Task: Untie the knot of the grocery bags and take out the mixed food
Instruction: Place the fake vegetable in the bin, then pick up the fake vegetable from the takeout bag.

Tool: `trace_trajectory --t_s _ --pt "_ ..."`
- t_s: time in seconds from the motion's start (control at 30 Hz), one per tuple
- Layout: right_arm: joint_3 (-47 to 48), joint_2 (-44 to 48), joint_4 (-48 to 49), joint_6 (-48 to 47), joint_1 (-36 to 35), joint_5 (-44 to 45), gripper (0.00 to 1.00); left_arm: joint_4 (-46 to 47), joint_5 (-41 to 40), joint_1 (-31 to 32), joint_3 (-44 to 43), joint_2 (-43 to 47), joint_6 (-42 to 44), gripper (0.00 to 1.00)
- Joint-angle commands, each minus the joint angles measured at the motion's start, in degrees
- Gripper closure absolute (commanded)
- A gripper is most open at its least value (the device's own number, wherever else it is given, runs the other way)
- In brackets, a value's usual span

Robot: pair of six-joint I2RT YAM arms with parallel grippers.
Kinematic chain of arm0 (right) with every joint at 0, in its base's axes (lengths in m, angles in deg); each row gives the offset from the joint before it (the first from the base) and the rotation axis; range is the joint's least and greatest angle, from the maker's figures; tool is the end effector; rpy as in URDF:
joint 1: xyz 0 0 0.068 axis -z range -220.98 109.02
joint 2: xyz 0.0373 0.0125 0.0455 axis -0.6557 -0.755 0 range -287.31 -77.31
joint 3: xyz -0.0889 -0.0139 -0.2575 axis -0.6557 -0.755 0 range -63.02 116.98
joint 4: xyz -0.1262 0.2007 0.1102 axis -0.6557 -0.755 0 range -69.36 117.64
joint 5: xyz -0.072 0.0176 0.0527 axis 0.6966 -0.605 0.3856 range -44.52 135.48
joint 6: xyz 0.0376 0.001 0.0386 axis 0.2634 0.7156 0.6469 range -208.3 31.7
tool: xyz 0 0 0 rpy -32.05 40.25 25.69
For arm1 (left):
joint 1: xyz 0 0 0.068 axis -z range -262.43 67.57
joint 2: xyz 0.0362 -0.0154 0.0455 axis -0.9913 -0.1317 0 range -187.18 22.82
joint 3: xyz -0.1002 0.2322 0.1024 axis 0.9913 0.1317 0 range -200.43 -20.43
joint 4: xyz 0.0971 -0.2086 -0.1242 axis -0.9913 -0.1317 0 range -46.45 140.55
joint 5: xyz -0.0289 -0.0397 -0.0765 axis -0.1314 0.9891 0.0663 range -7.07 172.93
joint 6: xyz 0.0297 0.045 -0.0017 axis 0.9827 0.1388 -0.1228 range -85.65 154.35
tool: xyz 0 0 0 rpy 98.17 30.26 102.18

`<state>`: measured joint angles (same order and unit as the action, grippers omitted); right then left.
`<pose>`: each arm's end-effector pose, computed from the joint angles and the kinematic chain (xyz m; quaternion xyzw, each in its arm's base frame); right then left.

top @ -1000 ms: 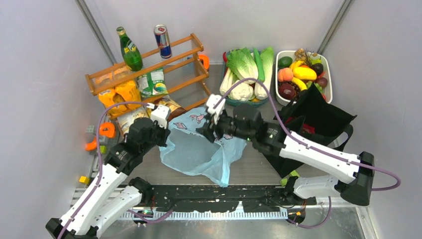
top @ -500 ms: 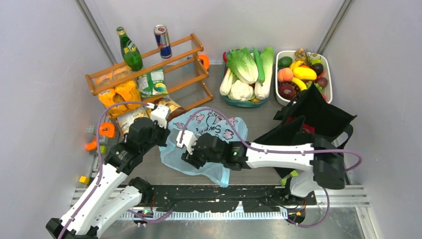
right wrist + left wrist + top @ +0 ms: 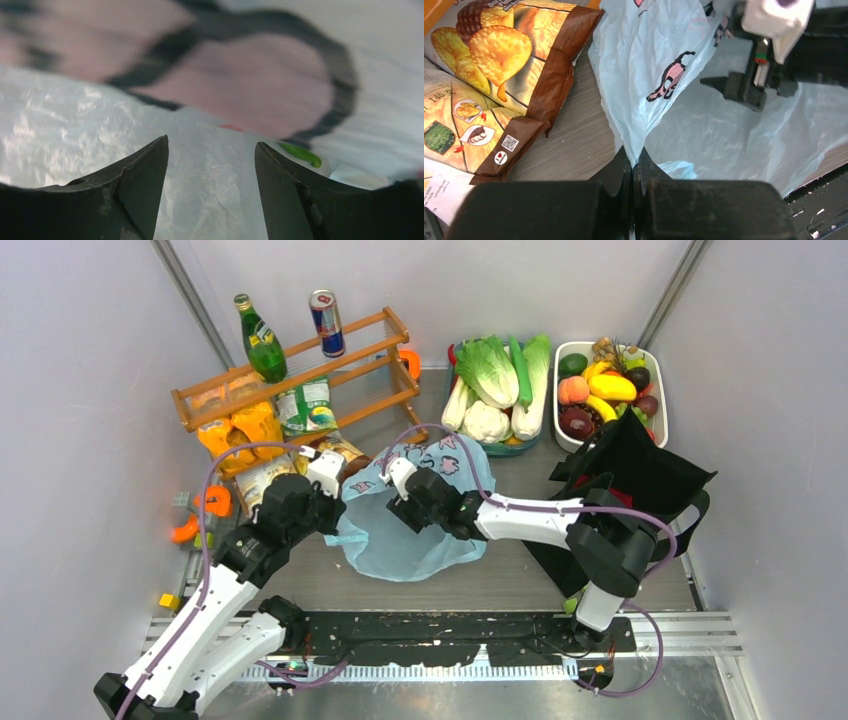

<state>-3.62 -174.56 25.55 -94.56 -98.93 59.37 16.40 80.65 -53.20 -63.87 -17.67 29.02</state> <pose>0.2019 0.3064 0.2027 -0.4348 0.7891 0.0844 0.4257 0.1356 -0.0743 0.3007 0.1708 0.8542 -0.1292 0.4738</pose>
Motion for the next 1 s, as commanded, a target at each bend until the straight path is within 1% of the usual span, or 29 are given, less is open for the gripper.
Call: trace_trajectory --t_s 0.0,0.13,0.23,0.37,0.53,0.77,0.97 --pt "2.2 -2.4 7.2 -1.2 3.2 -0.2 0.29 1.0 1.3 -0.2 -1.0 -1.0 0.8 1.0" --pt "2.2 -3.6 10.8 -1.7 5.9 -2.1 0.31 0.8 1.8 -0.2 -1.1 -1.8 0.7 1.0" --pt "2.0 -4.5 15.1 -1.3 7.3 -3.4 0.34 0.5 1.7 -0.2 -1.3 -2.6 0.8 1.0" --pt "4.0 -7.3 16.9 -1.4 8.4 -3.2 0.39 0.3 1.6 -0.2 -1.5 -3.5 0.8 1.0" --pt "8.7 -12.0 15.1 -1.8 9.9 -3.5 0.41 0.3 1.4 -0.2 -1.5 -3.9 0.8 1.0" --pt "13.1 -16.0 12.3 -3.1 12.1 -4.3 0.39 0.2 1.2 -0.2 -1.7 -4.6 0.8 1.0" --pt "17.2 -18.4 6.2 -4.9 13.7 -8.7 0.4 0.1 1.1 -0.2 -1.8 -4.8 0.8 1.0"
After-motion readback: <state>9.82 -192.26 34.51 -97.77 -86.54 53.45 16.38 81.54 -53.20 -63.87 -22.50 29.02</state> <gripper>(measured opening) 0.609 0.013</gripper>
